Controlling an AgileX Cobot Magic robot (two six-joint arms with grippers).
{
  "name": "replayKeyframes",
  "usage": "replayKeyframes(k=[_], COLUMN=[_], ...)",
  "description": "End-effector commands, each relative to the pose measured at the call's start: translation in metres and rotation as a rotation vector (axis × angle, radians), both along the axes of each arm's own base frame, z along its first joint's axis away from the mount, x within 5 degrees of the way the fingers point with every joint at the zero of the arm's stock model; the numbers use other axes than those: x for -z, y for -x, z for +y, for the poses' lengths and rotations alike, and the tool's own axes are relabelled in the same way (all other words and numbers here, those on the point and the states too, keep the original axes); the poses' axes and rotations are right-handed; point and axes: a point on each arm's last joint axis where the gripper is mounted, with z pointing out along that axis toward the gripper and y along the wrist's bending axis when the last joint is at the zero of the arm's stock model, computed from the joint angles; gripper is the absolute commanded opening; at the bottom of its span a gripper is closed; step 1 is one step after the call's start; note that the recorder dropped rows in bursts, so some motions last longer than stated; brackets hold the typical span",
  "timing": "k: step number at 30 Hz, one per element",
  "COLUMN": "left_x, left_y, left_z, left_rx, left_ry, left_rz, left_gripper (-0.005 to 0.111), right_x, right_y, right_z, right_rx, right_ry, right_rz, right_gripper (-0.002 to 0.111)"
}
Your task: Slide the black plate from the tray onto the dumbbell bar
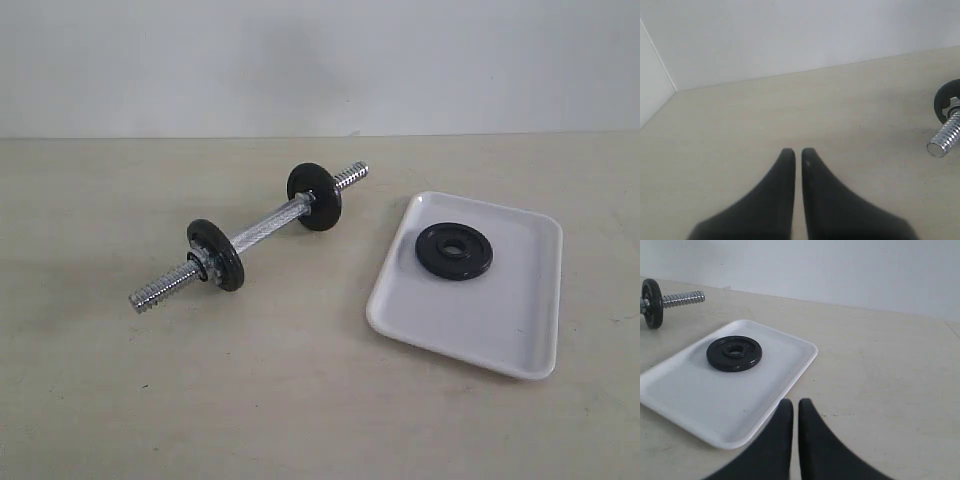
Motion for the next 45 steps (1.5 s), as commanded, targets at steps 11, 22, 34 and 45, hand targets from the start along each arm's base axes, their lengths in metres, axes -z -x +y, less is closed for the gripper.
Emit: replayKeyframes(k=[11,22,34,45], left_x=[0.0006,0.0006,0.0006,-0.0029], left_y=[0.0000,0.0000,0.0000,-0.0015], left_z=[-0.0001,-0.0001,-0.0001,-0.0013], left_rx=[-0.005,-0.005,-0.005,-0.003], left_ry=[0.016,0.016,0.016,0.085], left_rz=[-0.013,-0.013,-0.013,-0.099], left_gripper=[0.004,0.004,0.004,0.004], right_x=[-0.0007,-0.0007,-0.0007,-0.0007], right_y=[0.0003,0.0003,0.0003,0.0003], right_z=[0.0000,0.0000,0.0000,0.0000], right_rx=[0.001,0.001,0.001,0.001], right_ry=[0.002,0.002,0.002,0.002], right_rz=[-0.007,-0.007,-0.007,-0.007], right_gripper=[0.000,0.000,0.000,0.000])
